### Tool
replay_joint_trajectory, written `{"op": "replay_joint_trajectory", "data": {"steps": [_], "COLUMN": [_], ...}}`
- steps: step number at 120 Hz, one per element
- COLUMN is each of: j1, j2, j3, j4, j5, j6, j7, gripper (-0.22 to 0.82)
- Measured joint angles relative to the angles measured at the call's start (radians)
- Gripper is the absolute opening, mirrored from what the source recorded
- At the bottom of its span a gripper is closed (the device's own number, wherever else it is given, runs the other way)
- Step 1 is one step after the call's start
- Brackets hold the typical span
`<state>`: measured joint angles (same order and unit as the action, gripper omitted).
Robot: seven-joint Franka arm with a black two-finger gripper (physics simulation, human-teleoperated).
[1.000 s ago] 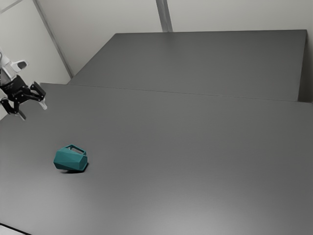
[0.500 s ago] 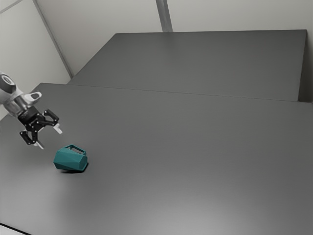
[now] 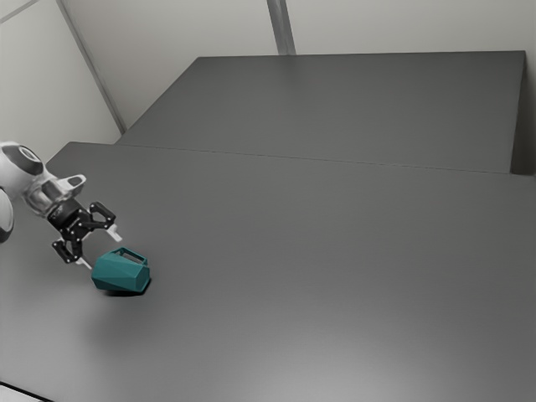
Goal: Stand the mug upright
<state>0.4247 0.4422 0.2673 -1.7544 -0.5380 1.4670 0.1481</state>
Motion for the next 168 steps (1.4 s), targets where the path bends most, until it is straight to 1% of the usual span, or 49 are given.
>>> {"op": "replay_joint_trajectory", "data": {"steps": [36,42,47,61,77,88,98,116,139,152,157,168], "j1": [-0.008,-0.009,-0.010,-0.013,-0.018,-0.023,-0.025,-0.026,-0.025,-0.047,-0.058,-0.095], "j2": [0.012,0.012,0.012,0.013,0.013,0.011,0.008,0.005,-0.010,-0.091,-0.124,-0.209], "j3": [-0.011,-0.011,-0.011,-0.011,-0.011,-0.013,-0.030,-0.055,-0.080,-0.148,-0.185,-0.253], "j4": [-0.024,-0.024,-0.024,-0.024,-0.024,-0.016,-0.001,0.018,0.017,0.012,0.007,-0.049], "j5": [-0.056,-0.060,-0.062,-0.065,-0.068,-0.068,-0.068,-0.067,-0.058,0.021,0.073,0.187], "j6": [-0.001,-0.001,-0.002,-0.004,-0.004,-0.004,-0.004,-0.003,0.005,0.040,0.065,0.140], "j7": [0.014,0.016,0.017,0.020,0.020,0.016,0.011,-0.001,-0.022,-0.036,-0.042,-0.064], "gripper": [0.60,0.59,0.53,0.28,0.07,-0.03,-0.09,-0.14,-0.17,-0.17,-0.17,-0.18]}}
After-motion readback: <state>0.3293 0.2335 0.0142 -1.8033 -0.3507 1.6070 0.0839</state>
